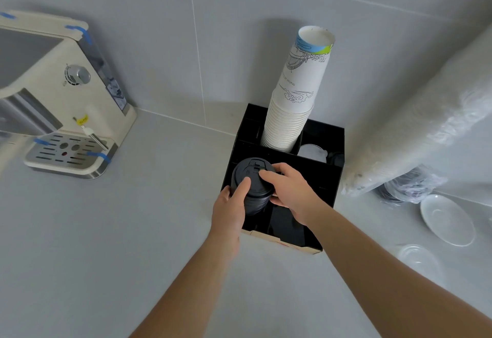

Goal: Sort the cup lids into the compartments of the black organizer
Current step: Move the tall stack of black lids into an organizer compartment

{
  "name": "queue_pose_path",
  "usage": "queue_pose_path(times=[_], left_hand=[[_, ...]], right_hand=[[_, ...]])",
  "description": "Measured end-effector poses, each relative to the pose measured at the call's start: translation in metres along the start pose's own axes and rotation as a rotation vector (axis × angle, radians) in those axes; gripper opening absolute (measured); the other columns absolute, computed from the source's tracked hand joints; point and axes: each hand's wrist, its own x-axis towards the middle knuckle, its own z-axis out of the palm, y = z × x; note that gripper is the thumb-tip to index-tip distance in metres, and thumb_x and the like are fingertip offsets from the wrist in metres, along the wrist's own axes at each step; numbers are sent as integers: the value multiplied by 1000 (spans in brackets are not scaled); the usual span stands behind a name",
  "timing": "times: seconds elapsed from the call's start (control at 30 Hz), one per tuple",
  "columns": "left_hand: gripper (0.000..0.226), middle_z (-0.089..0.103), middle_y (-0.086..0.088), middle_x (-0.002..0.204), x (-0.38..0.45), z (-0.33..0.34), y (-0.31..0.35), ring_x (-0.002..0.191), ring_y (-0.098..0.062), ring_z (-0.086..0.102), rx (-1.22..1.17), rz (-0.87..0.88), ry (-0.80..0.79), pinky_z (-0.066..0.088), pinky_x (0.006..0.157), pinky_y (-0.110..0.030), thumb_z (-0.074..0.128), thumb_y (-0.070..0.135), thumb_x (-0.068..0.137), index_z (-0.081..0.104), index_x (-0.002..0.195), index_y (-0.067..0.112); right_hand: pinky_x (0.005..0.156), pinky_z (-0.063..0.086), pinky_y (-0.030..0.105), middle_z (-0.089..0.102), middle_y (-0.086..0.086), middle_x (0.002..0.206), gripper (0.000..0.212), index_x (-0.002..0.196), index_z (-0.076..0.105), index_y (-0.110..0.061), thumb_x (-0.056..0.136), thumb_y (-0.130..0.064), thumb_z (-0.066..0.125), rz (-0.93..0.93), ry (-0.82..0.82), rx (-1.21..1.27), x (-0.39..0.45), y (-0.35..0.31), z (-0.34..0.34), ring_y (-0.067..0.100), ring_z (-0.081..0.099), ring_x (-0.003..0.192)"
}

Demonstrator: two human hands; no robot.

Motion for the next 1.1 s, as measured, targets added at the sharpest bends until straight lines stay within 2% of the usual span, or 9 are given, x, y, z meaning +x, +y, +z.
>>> queue_pose_path(times=[0.2,0.27,0.37,0.4,0.47,0.53,0.67,0.87,1.1], left_hand=[[108,53,4,143,0,-3,-4,132,-18,48,-6,-15,11,37,112,-42,62,73,49,45,144,24],[104,51,3,145,-3,-5,0,133,-17,46,18,-38,23,36,113,-43,62,71,53,45,144,23],[82,46,1,149,0,-8,0,133,-17,43,26,-50,10,34,114,-43,64,58,77,43,146,20],[76,44,0,151,-61,-3,6,136,-18,42,94,40,-58,34,115,-43,63,53,83,41,148,19],[71,42,-1,152,-69,-6,6,139,-21,40,106,70,-50,33,115,-44,62,47,89,38,149,18],[64,49,-3,143,-70,-11,9,135,-22,44,79,82,-70,36,114,-43,61,42,91,42,147,17],[43,63,1,111,-81,-32,4,119,-20,56,-23,91,-71,43,108,-40,57,26,97,52,136,11],[31,68,-9,118,-96,-47,-2,110,-23,66,-114,79,-105,50,92,-37,58,24,96,61,123,9],[28,72,-11,115,-117,-26,-15,105,-24,70,-123,55,-188,52,92,-40,54,29,97,67,114,11]], right_hand=[[87,50,31,69,-4,119,34,126,64,-26,93,-33,60,13,3,-24,-3,0,-1,13,64,108],[95,48,32,68,-4,124,37,131,62,-25,94,-32,59,23,9,-35,-9,0,-2,14,62,113],[113,42,41,60,-2,139,53,144,52,-21,93,-33,61,49,20,-68,-8,-4,-5,20,53,130],[116,39,44,56,-2,144,57,147,49,-20,93,-34,62,-30,105,-3,-72,-1,-26,21,50,135],[117,37,47,52,-1,150,59,148,48,-20,92,-34,63,-63,119,47,-80,0,-34,22,46,139],[118,37,47,54,-1,148,54,144,52,-21,93,-34,63,-69,127,76,-83,0,-40,22,48,138],[118,36,44,59,1,141,45,140,55,-19,97,-31,59,-66,94,118,-90,3,-48,21,54,131],[114,43,41,65,5,132,40,138,57,-10,100,-25,55,-106,53,323,-121,13,-71,23,61,124],[99,54,45,78,8,113,25,111,74,-12,99,-24,55,-108,128,497,-164,47,-114,26,74,105]])
